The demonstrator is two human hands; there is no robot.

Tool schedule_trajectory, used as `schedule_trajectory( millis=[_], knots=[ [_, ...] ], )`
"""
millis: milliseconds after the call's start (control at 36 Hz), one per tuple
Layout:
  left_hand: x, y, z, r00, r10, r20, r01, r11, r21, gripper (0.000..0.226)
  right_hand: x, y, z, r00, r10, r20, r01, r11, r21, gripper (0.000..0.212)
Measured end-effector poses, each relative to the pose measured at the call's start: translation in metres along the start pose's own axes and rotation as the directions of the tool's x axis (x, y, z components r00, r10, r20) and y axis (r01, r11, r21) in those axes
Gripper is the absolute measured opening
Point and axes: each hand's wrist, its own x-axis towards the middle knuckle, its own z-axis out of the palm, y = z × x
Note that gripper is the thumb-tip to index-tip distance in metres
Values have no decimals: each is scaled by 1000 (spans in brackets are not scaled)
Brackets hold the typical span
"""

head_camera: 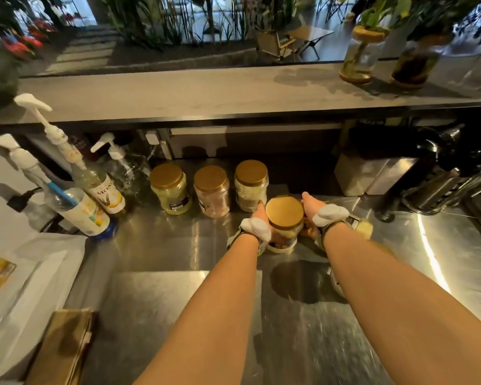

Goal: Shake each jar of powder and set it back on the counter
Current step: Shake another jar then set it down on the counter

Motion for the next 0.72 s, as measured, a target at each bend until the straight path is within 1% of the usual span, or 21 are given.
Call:
schedule_trajectory(
  millis=[28,83,111,139,194,250,278,361,389,472,556,583,639,667,694,722],
  knots=[
    [2,-3,4,1000,22,-2,-22,1000,-14,95,-19,-4,1,1000,-3,6,3,1000,25,72],
    [1,-8,6,999,48,-24,-51,994,-98,117,-26,-2,3,1000,10,19,-11,998,64,59],
    [-2,-11,7,998,68,-15,-70,985,-155,122,-27,1,5,999,25,24,-27,995,101,50],
    [-5,-15,6,996,83,12,-79,978,-191,124,-40,-1,7,999,36,33,-40,991,131,47],
    [-10,-24,7,991,129,35,-115,956,-270,128,-58,-1,12,998,53,40,-60,980,192,44],
    [-12,-34,6,992,124,29,-111,951,-290,136,-72,1,19,994,68,80,-86,963,254,42],
    [-16,-37,3,992,125,22,-115,958,-261,134,-75,2,23,994,65,88,-86,963,256,42],
    [-23,-48,-7,988,140,-63,-149,972,-180,111,-81,3,35,994,41,106,-65,970,233,42],
    [-26,-53,-11,986,142,-87,-155,973,-171,108,-83,2,41,994,30,106,-53,974,220,42],
    [-32,-70,-22,982,147,-121,-165,974,-154,108,-93,0,58,990,-17,139,-13,977,211,38],
    [-41,-83,-41,978,135,-158,-167,963,-210,108,-100,-5,75,986,-48,158,5,965,262,35],
    [-45,-86,-50,977,130,-170,-169,956,-242,113,-105,-8,81,984,-54,168,11,968,249,35],
    [-53,-92,-70,972,102,-211,-163,941,-295,121,-108,-8,91,984,-65,167,29,976,215,41],
    [-57,-94,-80,967,86,-238,-161,935,-317,121,-112,-10,95,979,-77,189,37,978,207,48],
    [-61,-95,-90,960,72,-270,-164,928,-334,121,-115,-12,101,972,-93,216,44,974,222,52],
    [-66,-96,-100,955,52,-293,-158,923,-351,122,-117,-12,108,956,-105,273,29,962,270,52]
  ],
)
